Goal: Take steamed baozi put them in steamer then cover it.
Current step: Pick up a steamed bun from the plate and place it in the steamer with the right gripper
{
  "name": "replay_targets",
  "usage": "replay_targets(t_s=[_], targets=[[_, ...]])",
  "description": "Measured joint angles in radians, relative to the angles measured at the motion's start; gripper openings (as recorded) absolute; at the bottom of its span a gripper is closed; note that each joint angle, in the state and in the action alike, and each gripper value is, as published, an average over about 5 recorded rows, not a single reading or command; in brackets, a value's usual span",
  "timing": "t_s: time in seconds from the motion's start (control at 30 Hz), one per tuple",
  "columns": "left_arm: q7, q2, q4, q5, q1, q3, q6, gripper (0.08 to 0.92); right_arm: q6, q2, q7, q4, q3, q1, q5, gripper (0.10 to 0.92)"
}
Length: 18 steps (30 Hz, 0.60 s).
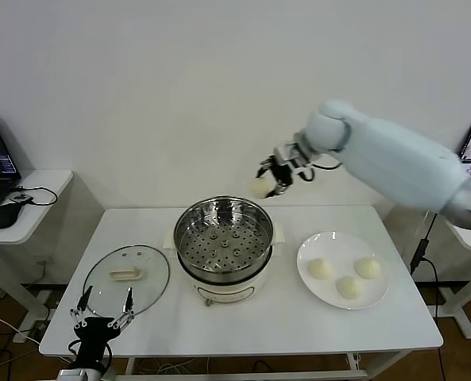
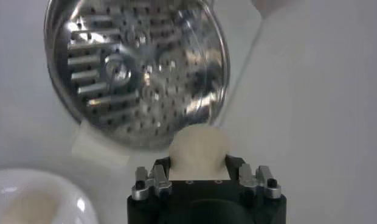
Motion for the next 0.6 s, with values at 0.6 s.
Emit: replay_targets(t_s=[0.6], targets=[[0.003,-0.001,0.012,-0.013,-0.019,0.000,-0.001,0.823,0.229,0.176,0.104,-0.155,-0.080,-0.093,-0.237,0.585]])
